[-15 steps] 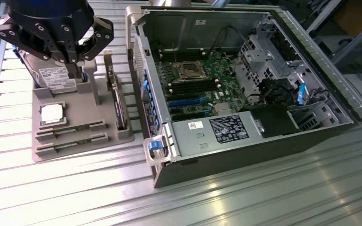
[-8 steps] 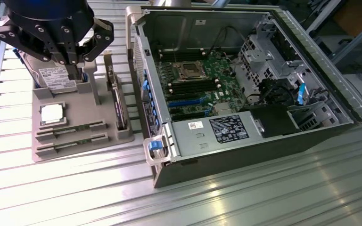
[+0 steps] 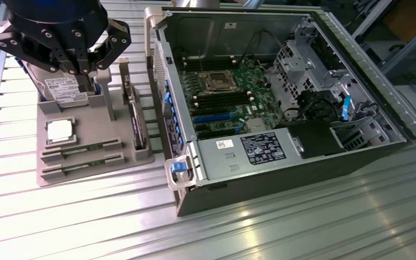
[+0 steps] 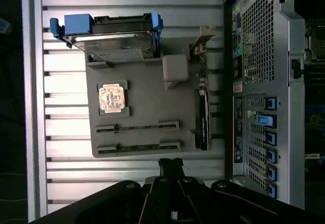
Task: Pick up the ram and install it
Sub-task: 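Pick up the ram and move it above insertion slot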
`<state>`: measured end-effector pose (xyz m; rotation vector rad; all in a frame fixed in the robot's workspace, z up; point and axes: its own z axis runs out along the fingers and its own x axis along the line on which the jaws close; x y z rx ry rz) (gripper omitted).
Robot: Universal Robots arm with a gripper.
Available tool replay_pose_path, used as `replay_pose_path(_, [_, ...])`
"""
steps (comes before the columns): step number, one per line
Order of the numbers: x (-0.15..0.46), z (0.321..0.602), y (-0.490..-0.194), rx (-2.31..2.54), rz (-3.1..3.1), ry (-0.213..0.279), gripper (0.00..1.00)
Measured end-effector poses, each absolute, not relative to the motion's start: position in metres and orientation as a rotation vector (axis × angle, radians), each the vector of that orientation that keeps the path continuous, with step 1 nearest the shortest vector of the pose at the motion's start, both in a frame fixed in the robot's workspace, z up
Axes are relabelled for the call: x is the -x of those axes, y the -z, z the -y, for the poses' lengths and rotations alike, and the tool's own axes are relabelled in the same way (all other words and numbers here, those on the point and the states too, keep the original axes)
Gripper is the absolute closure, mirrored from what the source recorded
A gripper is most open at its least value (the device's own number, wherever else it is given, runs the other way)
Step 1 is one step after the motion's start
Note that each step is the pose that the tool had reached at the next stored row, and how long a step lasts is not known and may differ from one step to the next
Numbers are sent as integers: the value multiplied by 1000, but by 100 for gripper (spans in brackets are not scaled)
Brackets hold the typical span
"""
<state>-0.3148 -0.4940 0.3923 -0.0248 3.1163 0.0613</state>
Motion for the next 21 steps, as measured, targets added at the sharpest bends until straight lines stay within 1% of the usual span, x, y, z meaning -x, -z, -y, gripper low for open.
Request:
replay_pose_path(4, [315,494,-392,267,-3108,-64,89])
replay_pose_path(21, [315,494,-392,977,-2973,-70,89])
